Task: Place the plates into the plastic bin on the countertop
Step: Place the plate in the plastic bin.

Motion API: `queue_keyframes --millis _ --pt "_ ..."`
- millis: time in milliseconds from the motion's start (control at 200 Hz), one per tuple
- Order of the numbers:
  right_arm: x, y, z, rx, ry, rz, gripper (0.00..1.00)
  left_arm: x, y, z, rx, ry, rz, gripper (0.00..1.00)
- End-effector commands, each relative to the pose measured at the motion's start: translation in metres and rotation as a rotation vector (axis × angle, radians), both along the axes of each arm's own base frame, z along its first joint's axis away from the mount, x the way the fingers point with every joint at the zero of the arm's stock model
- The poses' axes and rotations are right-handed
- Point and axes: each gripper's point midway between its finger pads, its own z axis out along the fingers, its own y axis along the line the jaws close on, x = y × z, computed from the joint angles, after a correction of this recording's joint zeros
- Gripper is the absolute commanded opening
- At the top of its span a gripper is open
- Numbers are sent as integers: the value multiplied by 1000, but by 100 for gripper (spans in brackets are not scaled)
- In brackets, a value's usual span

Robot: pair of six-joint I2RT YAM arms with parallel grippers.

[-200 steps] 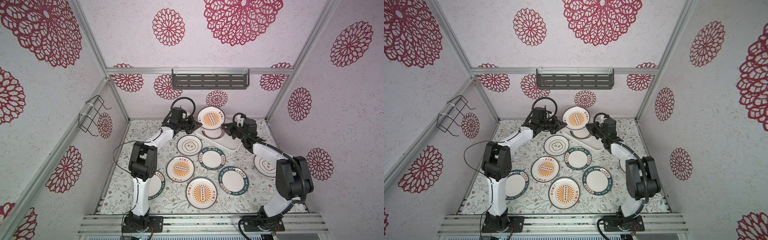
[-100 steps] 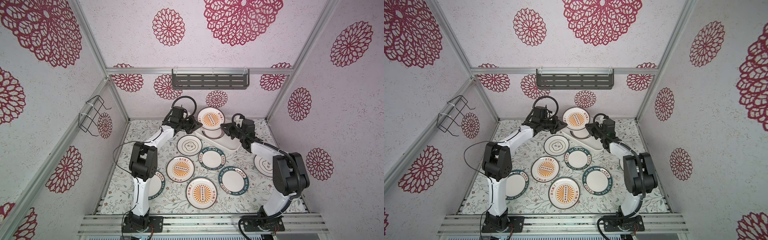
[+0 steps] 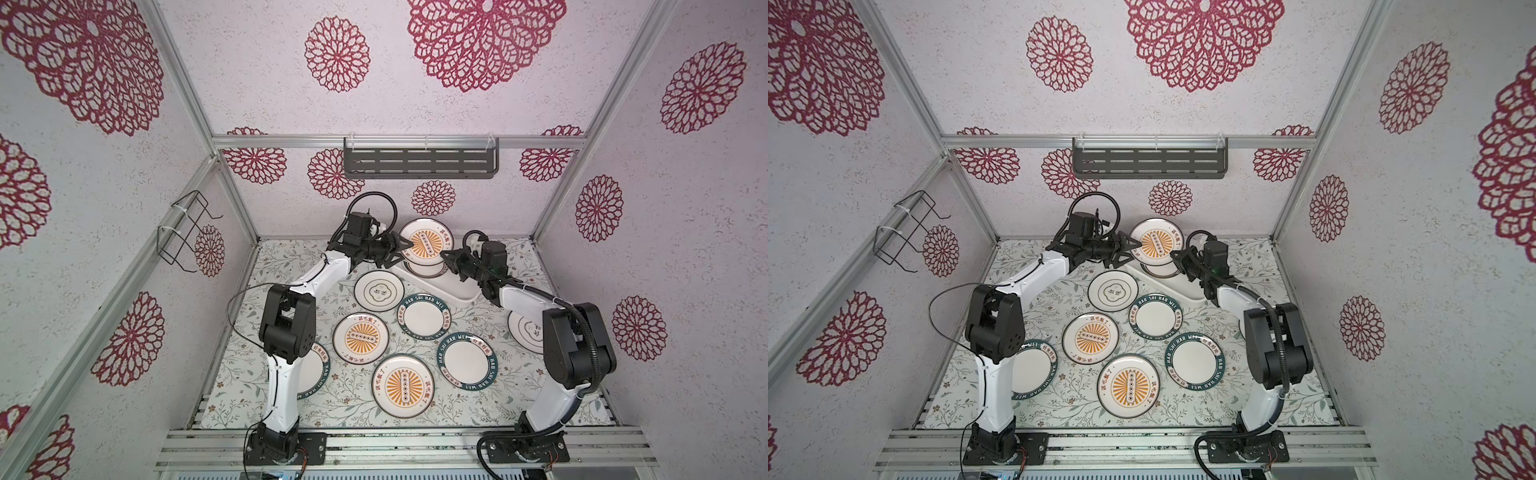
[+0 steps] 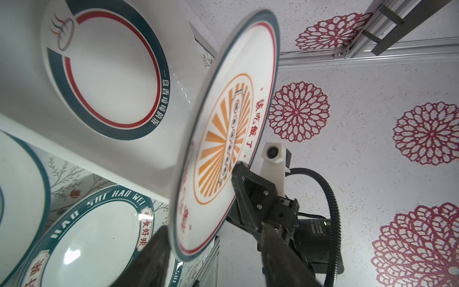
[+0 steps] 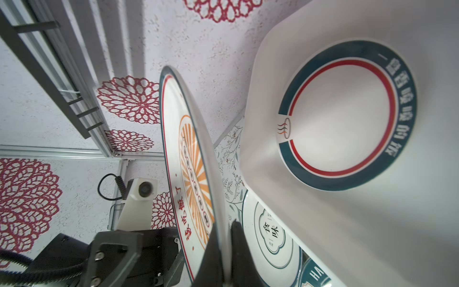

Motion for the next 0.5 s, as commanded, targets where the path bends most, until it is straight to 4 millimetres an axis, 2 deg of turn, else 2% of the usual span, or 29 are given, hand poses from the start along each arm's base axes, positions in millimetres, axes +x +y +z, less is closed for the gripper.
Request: queue_keyframes --millis 0,120,145,155,165,300,495 --pt "6 -13 13 -9 -40 -46 0 -6 12 26 68 -101 25 97" --pt "10 -22 2 -55 -10 -73 0 -9 39 24 173 -126 94 97" --pt "11 -22 1 -65 -5 -76 0 -8 45 17 198 -119 109 97" --pt "12 -22 -1 -69 -1 -75 0 -11 49 31 195 -142 117 97" --pt "12 -22 -2 -72 2 -76 0 -12 52 34 202 -150 125 97" --pt "20 -27 -20 -141 49 -92 0 -15 89 36 285 -183 207 97" --pt "32 -32 -45 -227 107 -97 0 -26 120 39 345 -218 260 97"
